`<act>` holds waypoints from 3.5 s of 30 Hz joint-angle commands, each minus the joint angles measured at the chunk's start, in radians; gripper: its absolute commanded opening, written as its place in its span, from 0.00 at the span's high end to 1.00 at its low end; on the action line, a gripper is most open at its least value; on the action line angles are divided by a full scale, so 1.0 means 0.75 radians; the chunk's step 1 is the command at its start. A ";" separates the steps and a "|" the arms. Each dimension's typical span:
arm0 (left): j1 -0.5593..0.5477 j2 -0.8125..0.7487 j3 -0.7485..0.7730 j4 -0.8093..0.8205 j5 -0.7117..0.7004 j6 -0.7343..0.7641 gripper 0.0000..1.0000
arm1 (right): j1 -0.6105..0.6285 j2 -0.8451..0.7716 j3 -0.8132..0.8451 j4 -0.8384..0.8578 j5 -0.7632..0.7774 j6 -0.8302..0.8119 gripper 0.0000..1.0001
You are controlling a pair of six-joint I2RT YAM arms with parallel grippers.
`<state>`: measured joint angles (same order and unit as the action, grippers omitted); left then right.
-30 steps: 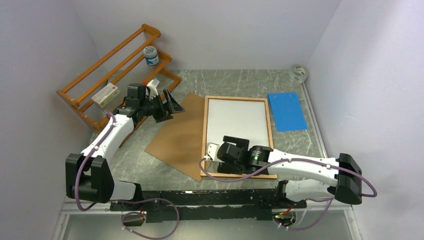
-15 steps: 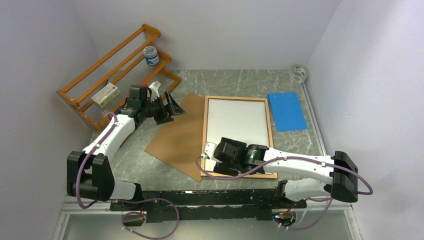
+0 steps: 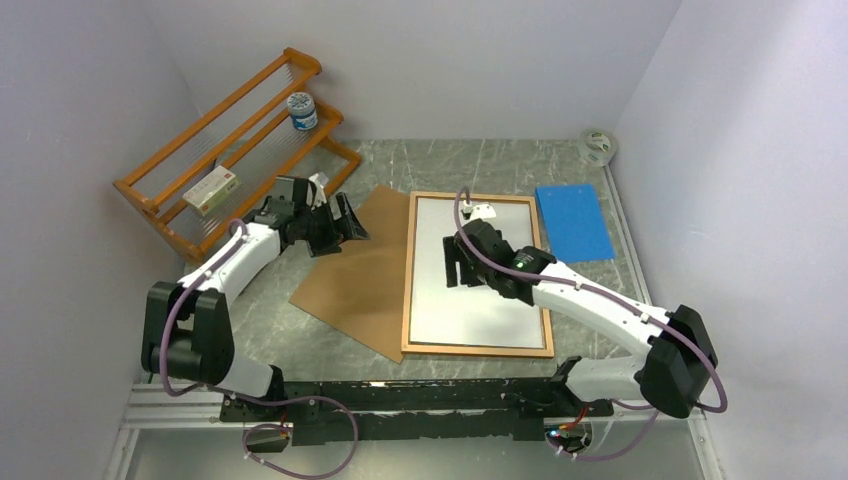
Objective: Put the photo into the frame
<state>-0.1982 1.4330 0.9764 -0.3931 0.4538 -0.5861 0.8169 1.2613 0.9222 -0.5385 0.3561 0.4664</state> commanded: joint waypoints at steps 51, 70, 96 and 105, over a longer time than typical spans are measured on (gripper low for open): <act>0.063 0.591 0.152 0.120 -0.323 0.268 0.28 | 0.086 1.221 1.008 -0.350 0.190 0.735 0.14; 0.079 0.261 -0.297 0.147 -0.386 -0.125 0.34 | 0.028 1.350 0.871 0.091 -0.415 0.335 0.17; 0.072 -0.215 -0.424 0.205 -0.221 -0.116 0.31 | -0.020 1.056 1.000 -0.268 0.138 0.252 0.30; 0.064 -0.133 -0.425 0.236 -0.203 -0.105 0.33 | -0.036 1.174 1.031 -0.373 0.195 0.315 0.44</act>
<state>-0.1452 1.3197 0.6548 -0.2573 0.2741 -0.6708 0.7834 2.1181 1.6650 -0.7582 0.4454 0.6708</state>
